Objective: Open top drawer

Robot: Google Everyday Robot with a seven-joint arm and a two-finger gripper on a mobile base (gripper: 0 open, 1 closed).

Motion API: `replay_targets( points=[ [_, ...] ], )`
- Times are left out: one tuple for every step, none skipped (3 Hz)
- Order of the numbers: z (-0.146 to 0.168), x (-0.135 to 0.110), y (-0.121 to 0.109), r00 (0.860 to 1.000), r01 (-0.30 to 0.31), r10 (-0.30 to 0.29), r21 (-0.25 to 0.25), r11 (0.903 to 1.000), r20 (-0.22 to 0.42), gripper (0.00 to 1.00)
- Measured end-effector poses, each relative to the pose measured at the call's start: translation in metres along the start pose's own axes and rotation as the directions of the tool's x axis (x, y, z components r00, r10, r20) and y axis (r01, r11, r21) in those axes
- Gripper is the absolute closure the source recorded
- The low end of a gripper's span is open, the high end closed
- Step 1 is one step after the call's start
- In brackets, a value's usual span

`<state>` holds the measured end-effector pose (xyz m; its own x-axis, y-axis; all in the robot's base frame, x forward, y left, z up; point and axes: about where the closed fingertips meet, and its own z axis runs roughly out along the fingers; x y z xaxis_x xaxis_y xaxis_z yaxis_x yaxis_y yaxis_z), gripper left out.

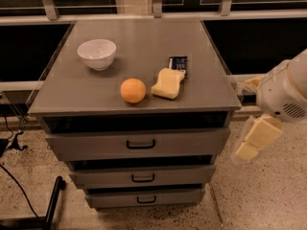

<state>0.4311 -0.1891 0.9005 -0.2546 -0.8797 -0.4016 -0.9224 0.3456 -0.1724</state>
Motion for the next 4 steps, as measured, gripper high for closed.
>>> replay_targets(
  points=[
    [0.030, -0.002, 0.008, 0.997, -0.024, 0.025, -0.010, 0.9997, 0.074, 0.00],
    [0.081, -0.005, 0.016, 0.983, -0.055, 0.057, -0.016, 0.9983, 0.177, 0.00],
    [0.120, -0.001, 0.022, 0.969, -0.077, 0.083, -0.037, 0.9964, 0.232, 0.00],
    [0.121, 0.000, 0.022, 0.970, -0.077, 0.082, -0.035, 0.9965, 0.229, 0.00]
  ],
)
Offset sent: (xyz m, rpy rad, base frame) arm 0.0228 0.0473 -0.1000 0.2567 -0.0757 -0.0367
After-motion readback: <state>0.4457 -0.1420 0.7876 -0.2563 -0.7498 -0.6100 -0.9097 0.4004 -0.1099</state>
